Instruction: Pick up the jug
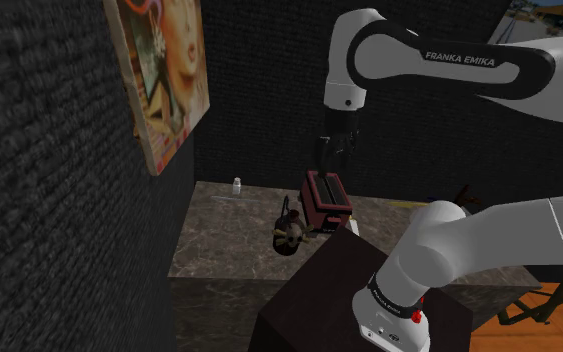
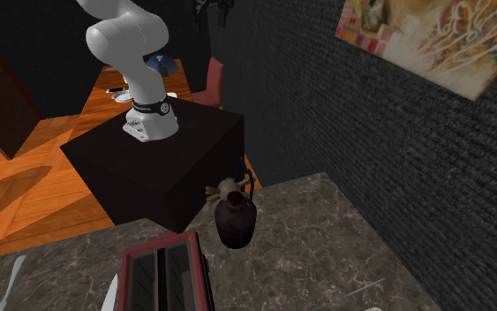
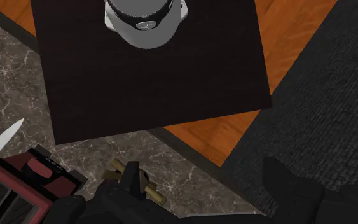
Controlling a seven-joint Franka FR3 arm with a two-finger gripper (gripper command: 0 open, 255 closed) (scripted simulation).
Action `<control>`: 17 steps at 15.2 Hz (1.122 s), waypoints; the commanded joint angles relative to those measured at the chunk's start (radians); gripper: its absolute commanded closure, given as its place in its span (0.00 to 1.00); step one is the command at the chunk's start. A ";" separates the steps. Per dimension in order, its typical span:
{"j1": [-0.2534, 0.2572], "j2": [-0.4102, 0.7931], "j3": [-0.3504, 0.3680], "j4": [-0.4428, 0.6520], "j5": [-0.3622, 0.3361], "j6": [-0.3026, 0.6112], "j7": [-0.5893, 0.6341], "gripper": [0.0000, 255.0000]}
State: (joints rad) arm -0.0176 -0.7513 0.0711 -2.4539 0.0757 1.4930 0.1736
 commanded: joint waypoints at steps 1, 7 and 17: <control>0.000 0.000 0.000 0.000 0.000 0.000 0.000 0.00; -0.013 0.068 -0.011 -0.141 -0.058 0.240 -0.060 0.00; -0.064 0.339 -0.031 -0.256 -0.175 0.687 -0.120 0.00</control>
State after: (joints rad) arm -0.0768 -0.4385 0.0399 -2.7039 -0.0877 2.1379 0.0556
